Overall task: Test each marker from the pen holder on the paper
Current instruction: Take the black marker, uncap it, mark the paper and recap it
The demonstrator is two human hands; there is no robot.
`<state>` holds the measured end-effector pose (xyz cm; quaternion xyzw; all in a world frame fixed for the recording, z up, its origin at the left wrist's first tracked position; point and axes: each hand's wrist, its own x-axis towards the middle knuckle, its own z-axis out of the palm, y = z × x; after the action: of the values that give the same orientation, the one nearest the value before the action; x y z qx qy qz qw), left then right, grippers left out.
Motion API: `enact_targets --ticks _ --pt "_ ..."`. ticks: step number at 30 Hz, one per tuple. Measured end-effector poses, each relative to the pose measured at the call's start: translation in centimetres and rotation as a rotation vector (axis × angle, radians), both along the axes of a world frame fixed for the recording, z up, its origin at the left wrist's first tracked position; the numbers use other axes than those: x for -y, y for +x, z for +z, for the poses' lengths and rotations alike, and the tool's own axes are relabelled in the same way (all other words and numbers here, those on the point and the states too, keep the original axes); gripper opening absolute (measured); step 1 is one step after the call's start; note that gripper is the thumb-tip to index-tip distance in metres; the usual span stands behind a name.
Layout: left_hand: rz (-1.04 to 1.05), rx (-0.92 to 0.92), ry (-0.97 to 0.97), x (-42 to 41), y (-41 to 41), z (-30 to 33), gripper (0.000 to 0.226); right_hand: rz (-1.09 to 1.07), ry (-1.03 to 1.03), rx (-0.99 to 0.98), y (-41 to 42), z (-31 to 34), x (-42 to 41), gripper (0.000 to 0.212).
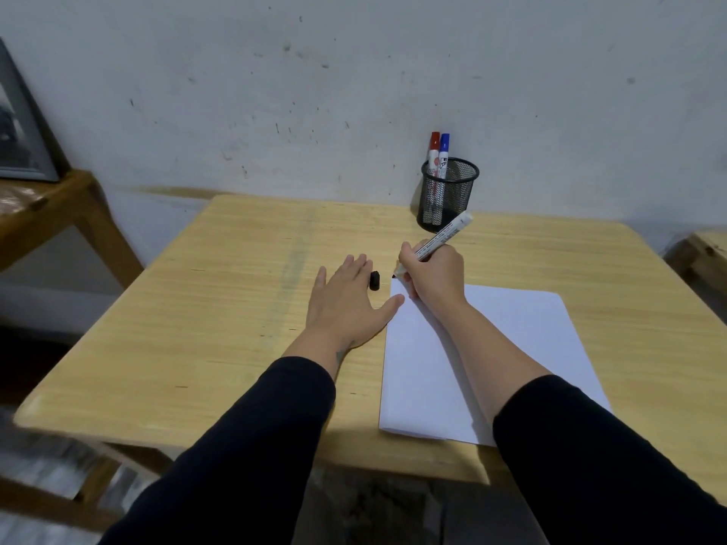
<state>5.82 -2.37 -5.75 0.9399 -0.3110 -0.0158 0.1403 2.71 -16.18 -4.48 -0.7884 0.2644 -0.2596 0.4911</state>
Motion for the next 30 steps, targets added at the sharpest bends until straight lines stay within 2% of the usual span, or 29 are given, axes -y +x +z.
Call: enact_targets --ticks 6,10,11,13,16,19,21,23,26,27,30 --pt "0.007 0.001 -0.006 0.1 0.2 -0.1 0.084 -0.019 0.043 0.000 0.0 0.1 0.0 0.034" --pt "-0.006 -0.044 -0.103 0.1 0.4 0.1 0.082 -0.021 0.293 0.098 -0.4 0.9 0.4 0.031" --pt "-0.035 -0.034 -0.137 0.0 0.5 0.5 0.078 -0.012 0.365 0.116 -0.6 1.3 0.6 0.029" --pt "-0.145 0.103 -0.174 -0.4 1.0 1.8 0.061 0.029 0.452 0.130 -1.0 2.1 1.2 0.021" --pt "-0.355 0.338 -0.056 -0.6 1.8 3.7 0.035 0.105 0.419 0.084 -1.7 3.4 2.0 0.016" --pt "-0.388 0.334 0.089 -0.6 2.4 4.2 0.024 0.133 0.430 0.099 -2.6 4.0 2.3 0.018" --pt "-0.317 0.250 0.066 -0.5 2.5 3.9 0.021 0.149 0.463 0.100 -3.4 4.0 2.3 0.016" --pt "-0.192 0.089 -0.165 -0.3 2.3 3.7 0.017 0.171 0.512 0.125 -4.1 4.2 2.3 0.012" --pt "0.041 -0.233 -0.813 0.1 1.2 5.2 0.011 0.189 0.632 0.232 -5.0 5.4 2.4 0.017" --pt "0.076 -0.304 -0.956 0.3 0.8 5.8 0.011 0.196 0.666 0.263 -5.2 5.9 2.4 0.018" --pt "0.057 -0.425 -1.125 1.0 -0.1 7.5 0.013 0.238 0.737 0.337 -5.9 7.8 2.2 0.008"
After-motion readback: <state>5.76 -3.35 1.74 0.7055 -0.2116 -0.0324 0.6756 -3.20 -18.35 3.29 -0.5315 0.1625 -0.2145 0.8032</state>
